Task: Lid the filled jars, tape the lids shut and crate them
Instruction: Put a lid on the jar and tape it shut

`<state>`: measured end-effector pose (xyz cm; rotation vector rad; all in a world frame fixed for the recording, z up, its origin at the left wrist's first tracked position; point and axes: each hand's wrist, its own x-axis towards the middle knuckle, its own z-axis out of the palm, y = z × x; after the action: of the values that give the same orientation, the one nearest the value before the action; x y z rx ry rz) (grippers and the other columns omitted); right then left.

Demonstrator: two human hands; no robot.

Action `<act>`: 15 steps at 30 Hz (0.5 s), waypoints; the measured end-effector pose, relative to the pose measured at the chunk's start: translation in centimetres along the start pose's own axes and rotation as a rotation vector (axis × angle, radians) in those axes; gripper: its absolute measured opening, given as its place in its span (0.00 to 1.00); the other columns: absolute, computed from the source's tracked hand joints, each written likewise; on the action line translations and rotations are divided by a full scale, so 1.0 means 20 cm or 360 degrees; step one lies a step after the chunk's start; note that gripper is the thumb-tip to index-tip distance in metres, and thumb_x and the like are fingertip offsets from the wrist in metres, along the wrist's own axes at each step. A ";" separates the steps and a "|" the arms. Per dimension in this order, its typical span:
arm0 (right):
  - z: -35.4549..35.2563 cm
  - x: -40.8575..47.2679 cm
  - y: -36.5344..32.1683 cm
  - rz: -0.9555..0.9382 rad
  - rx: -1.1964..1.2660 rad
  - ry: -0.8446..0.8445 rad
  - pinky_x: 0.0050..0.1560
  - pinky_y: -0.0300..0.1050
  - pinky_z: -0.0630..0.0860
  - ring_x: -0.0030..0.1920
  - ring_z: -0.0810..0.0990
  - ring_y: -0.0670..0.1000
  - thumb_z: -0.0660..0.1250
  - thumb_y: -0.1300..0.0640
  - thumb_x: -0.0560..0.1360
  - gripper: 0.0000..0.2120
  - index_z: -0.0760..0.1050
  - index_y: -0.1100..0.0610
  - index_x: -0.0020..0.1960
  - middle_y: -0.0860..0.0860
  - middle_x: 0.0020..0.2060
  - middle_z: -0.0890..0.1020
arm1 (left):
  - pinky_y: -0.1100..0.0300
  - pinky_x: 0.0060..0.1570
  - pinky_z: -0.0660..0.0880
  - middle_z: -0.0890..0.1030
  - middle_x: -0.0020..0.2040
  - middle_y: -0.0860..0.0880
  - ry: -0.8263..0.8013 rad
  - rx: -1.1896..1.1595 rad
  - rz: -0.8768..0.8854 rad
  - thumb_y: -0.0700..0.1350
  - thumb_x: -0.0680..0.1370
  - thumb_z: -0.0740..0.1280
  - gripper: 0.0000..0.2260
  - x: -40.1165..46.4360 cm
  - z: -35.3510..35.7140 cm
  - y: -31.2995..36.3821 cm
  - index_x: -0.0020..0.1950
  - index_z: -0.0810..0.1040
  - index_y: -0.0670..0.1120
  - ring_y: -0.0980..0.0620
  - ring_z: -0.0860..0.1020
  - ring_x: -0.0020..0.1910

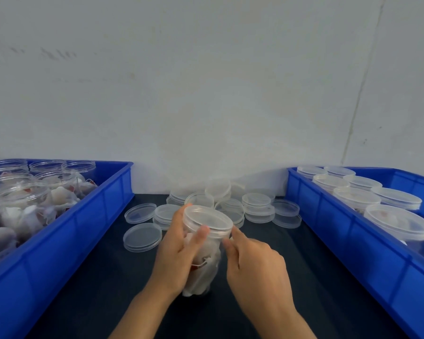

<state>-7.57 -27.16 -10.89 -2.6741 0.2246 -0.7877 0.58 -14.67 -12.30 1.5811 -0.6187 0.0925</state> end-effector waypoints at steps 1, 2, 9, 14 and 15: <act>0.00 0.00 0.00 0.0006 0.0013 -0.0017 0.39 0.43 0.67 0.37 0.71 0.46 0.46 0.45 0.83 0.18 0.63 0.44 0.69 0.44 0.39 0.74 | 0.64 0.55 0.74 0.78 0.57 0.63 0.0002 0.0100 0.0013 0.69 0.66 0.68 0.26 0.00 0.00 0.01 0.62 0.68 0.66 0.64 0.76 0.58; -0.01 0.00 0.00 -0.0004 0.0004 -0.0045 0.39 0.43 0.68 0.38 0.72 0.47 0.47 0.46 0.83 0.18 0.62 0.44 0.71 0.45 0.40 0.75 | 0.66 0.53 0.74 0.78 0.56 0.63 0.0028 0.0155 0.0019 0.67 0.60 0.72 0.31 0.00 0.00 0.01 0.60 0.68 0.65 0.65 0.76 0.56; -0.10 0.00 0.02 -0.0185 -0.0042 -0.0159 0.42 0.45 0.72 0.40 0.77 0.48 0.45 0.41 0.82 0.18 0.69 0.45 0.61 0.45 0.39 0.78 | 0.71 0.44 0.75 0.81 0.51 0.64 0.0125 -0.0030 0.0015 0.56 0.56 0.82 0.34 0.03 -0.04 -0.01 0.57 0.73 0.56 0.65 0.80 0.49; -0.17 0.01 0.04 -0.0014 0.0108 -0.0377 0.39 0.37 0.70 0.38 0.76 0.46 0.49 0.31 0.76 0.23 0.74 0.46 0.49 0.46 0.34 0.77 | 0.71 0.41 0.76 0.83 0.51 0.57 -0.0003 -0.0273 -0.0096 0.51 0.53 0.80 0.37 0.06 -0.10 -0.04 0.60 0.74 0.50 0.61 0.81 0.49; -0.18 0.01 0.04 -0.0008 0.0090 -0.0375 0.37 0.36 0.66 0.37 0.76 0.46 0.50 0.32 0.77 0.21 0.74 0.46 0.49 0.46 0.33 0.77 | 0.70 0.42 0.77 0.84 0.52 0.54 -0.0055 -0.0312 -0.0111 0.51 0.53 0.79 0.38 0.06 -0.12 -0.04 0.62 0.74 0.48 0.58 0.82 0.50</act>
<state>-9.38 -28.98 -8.33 -2.6841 0.1348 -0.4669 2.67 -12.91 -12.22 1.4148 -0.5813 -0.0467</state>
